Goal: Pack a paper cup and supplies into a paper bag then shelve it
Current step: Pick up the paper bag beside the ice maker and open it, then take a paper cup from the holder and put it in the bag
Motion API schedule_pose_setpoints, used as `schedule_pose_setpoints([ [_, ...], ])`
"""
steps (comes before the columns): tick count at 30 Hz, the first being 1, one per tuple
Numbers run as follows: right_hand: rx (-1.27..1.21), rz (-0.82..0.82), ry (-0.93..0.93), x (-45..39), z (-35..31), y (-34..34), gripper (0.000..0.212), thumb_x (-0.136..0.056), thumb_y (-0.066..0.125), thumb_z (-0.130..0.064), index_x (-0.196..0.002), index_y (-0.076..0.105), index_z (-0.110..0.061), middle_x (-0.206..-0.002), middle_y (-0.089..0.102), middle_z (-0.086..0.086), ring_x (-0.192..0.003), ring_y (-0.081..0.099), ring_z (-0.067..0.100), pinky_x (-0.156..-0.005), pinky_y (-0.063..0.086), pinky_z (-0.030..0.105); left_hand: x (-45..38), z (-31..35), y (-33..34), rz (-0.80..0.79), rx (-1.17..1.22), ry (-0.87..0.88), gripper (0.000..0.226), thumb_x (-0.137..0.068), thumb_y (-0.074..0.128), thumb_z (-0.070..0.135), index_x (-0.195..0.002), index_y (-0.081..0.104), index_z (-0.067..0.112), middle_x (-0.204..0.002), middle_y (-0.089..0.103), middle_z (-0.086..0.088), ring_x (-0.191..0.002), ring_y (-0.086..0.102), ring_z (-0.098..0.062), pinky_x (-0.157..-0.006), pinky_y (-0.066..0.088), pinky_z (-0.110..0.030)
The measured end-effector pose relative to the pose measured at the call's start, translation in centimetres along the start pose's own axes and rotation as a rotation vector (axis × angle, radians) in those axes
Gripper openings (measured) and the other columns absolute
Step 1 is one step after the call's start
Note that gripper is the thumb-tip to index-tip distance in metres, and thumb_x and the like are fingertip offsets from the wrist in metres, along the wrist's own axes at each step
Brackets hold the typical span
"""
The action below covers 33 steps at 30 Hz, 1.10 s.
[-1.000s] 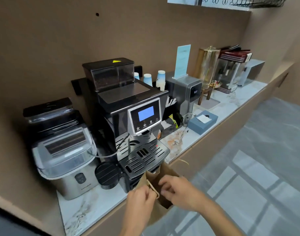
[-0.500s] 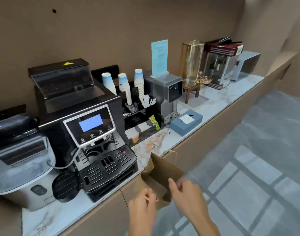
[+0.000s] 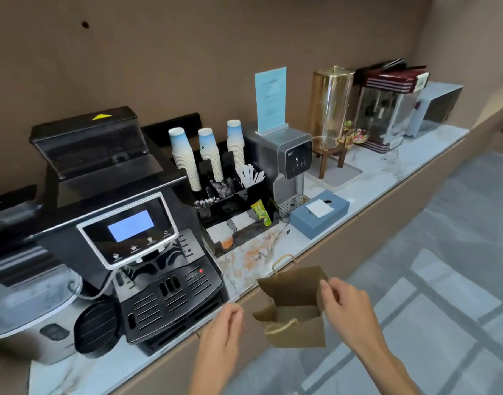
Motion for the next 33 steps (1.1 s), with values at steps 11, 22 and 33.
schedule_pose_setpoints([
  [11,0.021,-0.054,-0.097,-11.4,-2.0,2.0,0.048,-0.098,0.048,-0.035,-0.054,0.038,-0.021,-0.048,0.043,-0.006,-0.059,0.051,0.022,-0.061,0.043,0.040,-12.8,3.1,1.9,-0.098,-0.090,0.180,0.035,-0.078,0.053,0.070,-0.112,0.052,0.065,-0.079,0.044,0.013,-0.084,0.050,0.001,-0.069,0.034,-0.013],
  [22,0.014,-0.253,-0.262,-22.4,-3.9,8.2,0.046,-0.098,0.052,-0.034,-0.053,0.042,-0.031,-0.046,0.056,-0.013,-0.046,0.050,0.009,-0.060,0.049,0.034,-23.5,-3.3,1.9,-0.258,-0.155,-0.247,0.073,-0.084,0.065,0.021,-0.146,0.028,0.031,-0.080,0.054,0.007,-0.068,0.051,-0.003,-0.057,0.041,-0.013],
  [33,0.251,-0.295,-0.299,-30.0,-5.0,13.2,0.043,-0.097,0.051,-0.045,-0.060,0.039,-0.025,-0.047,0.048,-0.005,-0.048,0.049,0.007,-0.043,0.034,0.024,-29.2,-5.4,1.9,-0.197,-0.046,-0.535,0.082,-0.082,0.060,0.004,-0.142,0.021,0.043,-0.101,0.056,-0.003,-0.084,0.060,-0.014,-0.057,0.044,-0.021],
])
Point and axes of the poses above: each hand's wrist, its own x-axis away from the middle knuckle, its own y-axis out of the palm, z = x × y, the point moved 3 cm from there along -x, towards the middle knuckle
